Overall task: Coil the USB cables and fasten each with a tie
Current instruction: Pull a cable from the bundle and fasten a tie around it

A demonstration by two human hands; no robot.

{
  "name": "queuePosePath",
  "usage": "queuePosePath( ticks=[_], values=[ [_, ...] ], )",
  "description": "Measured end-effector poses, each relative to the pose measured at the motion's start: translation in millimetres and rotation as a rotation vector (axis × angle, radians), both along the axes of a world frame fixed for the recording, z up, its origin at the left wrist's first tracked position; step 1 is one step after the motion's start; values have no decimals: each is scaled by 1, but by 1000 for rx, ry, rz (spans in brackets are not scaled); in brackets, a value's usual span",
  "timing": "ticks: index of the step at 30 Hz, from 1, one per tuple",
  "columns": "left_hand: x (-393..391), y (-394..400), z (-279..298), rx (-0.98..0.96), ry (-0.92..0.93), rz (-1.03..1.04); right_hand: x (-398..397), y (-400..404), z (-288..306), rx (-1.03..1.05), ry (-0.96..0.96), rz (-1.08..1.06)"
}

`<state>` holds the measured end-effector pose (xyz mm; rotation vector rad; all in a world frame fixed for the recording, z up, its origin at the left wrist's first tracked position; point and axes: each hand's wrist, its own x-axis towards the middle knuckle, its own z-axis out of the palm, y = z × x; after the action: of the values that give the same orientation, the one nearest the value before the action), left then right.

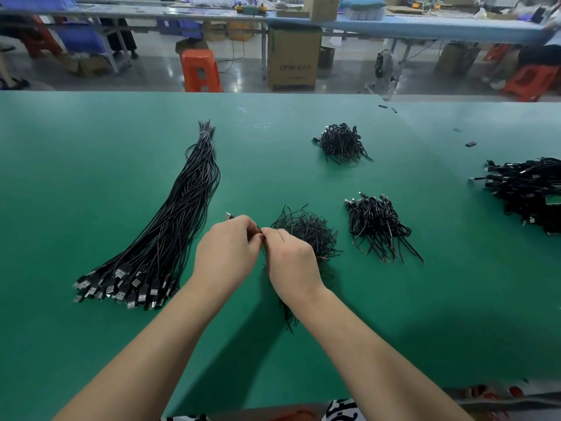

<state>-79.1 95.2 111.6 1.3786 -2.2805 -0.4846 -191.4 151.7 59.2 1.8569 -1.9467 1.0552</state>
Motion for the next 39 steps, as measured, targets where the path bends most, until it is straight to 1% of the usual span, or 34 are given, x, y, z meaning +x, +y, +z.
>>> queuePosePath(
  ticks=[8,10,12,14,16,19,20,22,26,28,36,39],
  values=[
    [-6,-3,-3,-62,-133,-109,-3,-1,-7,-33,-35,22],
    [-5,-5,-6,-94,-160,-144,-2,-1,-2,35,-97,16],
    [-3,-7,-9,-152,-210,-180,-3,-3,6,212,-259,24],
    [2,-10,-8,-231,-256,-224,-9,-5,17,429,-537,122],
    [8,-12,-5,-286,-214,-270,-19,-5,27,566,-829,212],
    [14,-12,2,-328,-84,-343,-35,-6,39,628,-1178,204],
    [15,-11,3,-334,-51,-363,-37,-5,42,652,-1270,235],
    [15,-8,6,-325,16,-388,-39,-4,45,677,-1370,325],
    [12,-5,6,-332,73,-406,-38,-5,47,630,-1504,402],
    [11,-4,5,-337,81,-405,-41,-4,47,626,-1533,416],
    [10,-3,3,-357,149,-393,-36,-2,42,529,-1485,356],
    [11,-4,2,-417,87,-406,-33,-3,41,519,-1459,307]
  ],
)
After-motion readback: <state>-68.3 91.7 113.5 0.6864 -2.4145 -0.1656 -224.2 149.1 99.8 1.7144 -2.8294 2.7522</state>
